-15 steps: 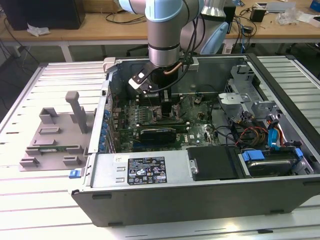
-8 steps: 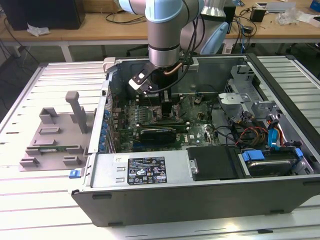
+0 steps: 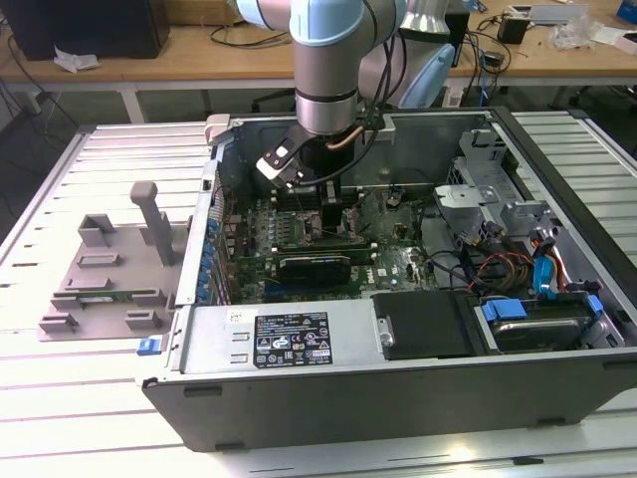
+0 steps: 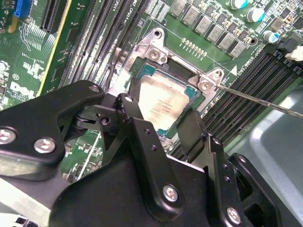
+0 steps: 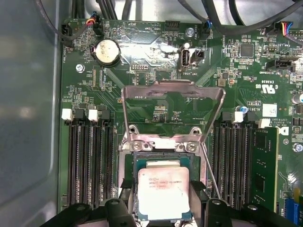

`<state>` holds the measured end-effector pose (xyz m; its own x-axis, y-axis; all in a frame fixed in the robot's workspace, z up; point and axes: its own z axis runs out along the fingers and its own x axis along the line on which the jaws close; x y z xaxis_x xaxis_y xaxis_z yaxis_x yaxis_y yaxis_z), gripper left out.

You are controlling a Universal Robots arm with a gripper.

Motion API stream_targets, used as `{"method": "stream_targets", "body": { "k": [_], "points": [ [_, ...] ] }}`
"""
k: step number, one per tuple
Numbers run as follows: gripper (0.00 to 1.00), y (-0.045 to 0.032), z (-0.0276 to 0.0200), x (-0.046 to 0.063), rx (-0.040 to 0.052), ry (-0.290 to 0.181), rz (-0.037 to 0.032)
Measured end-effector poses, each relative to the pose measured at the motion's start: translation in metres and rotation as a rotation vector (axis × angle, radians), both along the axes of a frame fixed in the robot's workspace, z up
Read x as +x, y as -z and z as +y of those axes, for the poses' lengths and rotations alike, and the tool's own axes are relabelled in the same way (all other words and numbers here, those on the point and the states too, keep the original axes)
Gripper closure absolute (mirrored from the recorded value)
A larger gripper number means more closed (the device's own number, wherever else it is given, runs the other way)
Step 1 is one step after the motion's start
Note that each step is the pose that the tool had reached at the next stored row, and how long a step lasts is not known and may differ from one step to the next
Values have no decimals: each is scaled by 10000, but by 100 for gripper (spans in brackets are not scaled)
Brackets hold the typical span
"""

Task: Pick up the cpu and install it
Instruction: 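Place the cpu into insertion slot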

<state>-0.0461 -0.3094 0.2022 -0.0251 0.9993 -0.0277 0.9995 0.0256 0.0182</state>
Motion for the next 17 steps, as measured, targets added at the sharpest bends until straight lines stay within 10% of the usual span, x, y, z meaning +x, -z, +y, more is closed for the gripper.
{"method": "stream_targets", "body": {
  "k": [17],
  "points": [
    [47,15,-7,8,-39,1,47]
  ]
}}
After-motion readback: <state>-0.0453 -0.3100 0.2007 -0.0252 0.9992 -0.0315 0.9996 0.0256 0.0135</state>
